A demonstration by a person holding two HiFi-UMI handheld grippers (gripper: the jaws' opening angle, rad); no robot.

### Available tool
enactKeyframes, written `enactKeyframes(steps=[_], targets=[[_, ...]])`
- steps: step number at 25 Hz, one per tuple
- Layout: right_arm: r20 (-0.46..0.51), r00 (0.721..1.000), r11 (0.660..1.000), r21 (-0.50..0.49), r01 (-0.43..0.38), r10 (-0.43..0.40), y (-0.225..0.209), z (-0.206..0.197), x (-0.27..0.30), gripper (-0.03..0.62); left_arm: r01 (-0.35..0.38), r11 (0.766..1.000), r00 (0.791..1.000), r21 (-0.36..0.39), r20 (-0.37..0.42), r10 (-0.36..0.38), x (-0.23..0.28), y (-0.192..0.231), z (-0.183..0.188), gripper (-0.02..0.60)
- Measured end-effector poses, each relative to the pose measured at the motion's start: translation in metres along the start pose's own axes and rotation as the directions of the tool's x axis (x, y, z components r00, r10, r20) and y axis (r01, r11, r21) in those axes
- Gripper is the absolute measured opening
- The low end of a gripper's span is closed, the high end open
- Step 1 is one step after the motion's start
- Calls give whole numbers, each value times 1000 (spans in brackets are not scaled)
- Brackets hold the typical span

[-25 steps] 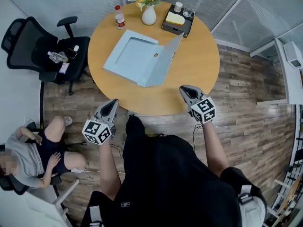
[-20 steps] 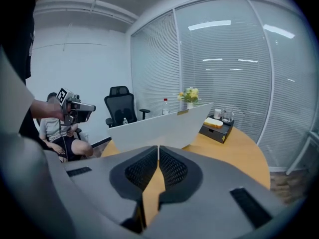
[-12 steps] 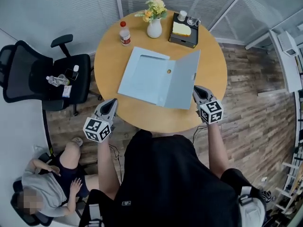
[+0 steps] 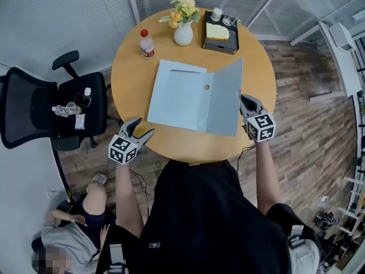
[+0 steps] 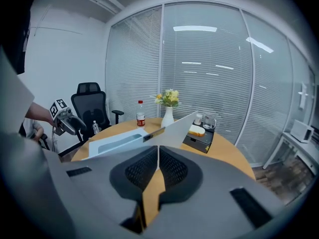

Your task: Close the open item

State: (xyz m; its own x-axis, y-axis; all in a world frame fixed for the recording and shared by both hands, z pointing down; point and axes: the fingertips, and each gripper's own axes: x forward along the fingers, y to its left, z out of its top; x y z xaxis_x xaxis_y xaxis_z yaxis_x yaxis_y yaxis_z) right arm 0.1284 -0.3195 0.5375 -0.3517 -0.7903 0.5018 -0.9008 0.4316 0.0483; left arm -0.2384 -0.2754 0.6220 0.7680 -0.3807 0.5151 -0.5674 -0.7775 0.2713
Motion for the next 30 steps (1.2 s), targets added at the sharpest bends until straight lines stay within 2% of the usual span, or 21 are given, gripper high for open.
enactKeyframes(steps=[2, 7, 12, 16, 21, 30], targets=[[9, 1000, 1000, -7, -11, 11, 1, 8, 10, 8, 5, 1000, 998, 14, -55, -4, 15, 13, -14, 327], [5, 998, 998, -30, -56, 56, 18, 18, 28, 8, 1, 1000, 987, -2, -162, -1, 43, 22, -47, 372], [-25, 994, 991, -81, -104, 102, 33, 27, 50, 8, 19, 1000, 978, 7, -209, -18, 54, 23, -62, 385], [-32, 992, 986, -110, -128, 126, 41, 35, 63, 8, 68, 997, 968, 26, -242, -59, 63, 15, -70, 385], [-32, 987, 976, -151, -160, 157, 54, 46, 81, 8, 75, 997, 969, 17, -237, -69, 68, 16, -70, 387], [6, 981, 972, -136, -190, 192, 72, 62, 106, 8, 78, 997, 974, -24, -213, -81, 72, 2, -66, 387]])
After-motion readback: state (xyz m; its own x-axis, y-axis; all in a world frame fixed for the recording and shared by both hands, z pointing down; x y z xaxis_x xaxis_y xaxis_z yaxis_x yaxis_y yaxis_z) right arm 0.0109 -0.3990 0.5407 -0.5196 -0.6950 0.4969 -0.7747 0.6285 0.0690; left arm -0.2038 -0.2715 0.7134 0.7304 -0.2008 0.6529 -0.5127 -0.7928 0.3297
